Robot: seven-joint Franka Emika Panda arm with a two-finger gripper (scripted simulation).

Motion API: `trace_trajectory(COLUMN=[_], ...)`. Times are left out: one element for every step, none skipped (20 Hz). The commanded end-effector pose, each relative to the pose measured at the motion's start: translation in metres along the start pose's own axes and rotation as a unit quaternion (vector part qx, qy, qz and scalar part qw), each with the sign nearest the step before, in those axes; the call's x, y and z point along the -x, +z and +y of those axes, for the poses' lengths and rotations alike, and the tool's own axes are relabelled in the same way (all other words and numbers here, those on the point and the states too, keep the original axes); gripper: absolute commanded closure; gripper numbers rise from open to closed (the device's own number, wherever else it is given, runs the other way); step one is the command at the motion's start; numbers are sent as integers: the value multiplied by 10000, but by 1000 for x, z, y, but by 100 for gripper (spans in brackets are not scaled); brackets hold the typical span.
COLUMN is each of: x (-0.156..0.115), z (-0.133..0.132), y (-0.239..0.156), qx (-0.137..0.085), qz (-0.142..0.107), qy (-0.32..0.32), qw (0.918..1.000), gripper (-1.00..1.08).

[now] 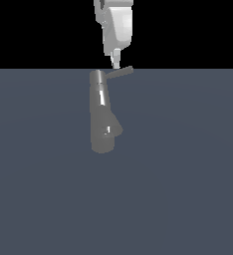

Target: Turn on the faucet by rotating a designated handle.

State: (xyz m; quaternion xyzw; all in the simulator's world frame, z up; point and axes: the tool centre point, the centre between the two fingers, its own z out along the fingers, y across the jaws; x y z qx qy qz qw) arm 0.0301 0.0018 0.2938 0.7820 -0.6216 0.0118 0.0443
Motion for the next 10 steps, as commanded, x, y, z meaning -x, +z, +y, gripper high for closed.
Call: trace_trajectory(x=[-23,-27,-30,-34,-37,-41,-44,-48,-51,-51], z=[-2,-4,-6,-8,-10,-12,-14,-16,-18,-18], y=[12,13,15,16,18,19,20,22,23,23], qx=[66,68,70,72,75,77,79,81,83,83], qz=[0,0,1,1,1,1,1,2,2,2], qy=[129,136,145,152,160,168,175,182,190,190], qw=[9999,9999,9999,9999,9998,9998,9998,9998,9998,9998], gripper=[108,108,108,108,108,108,108,108,108,108])
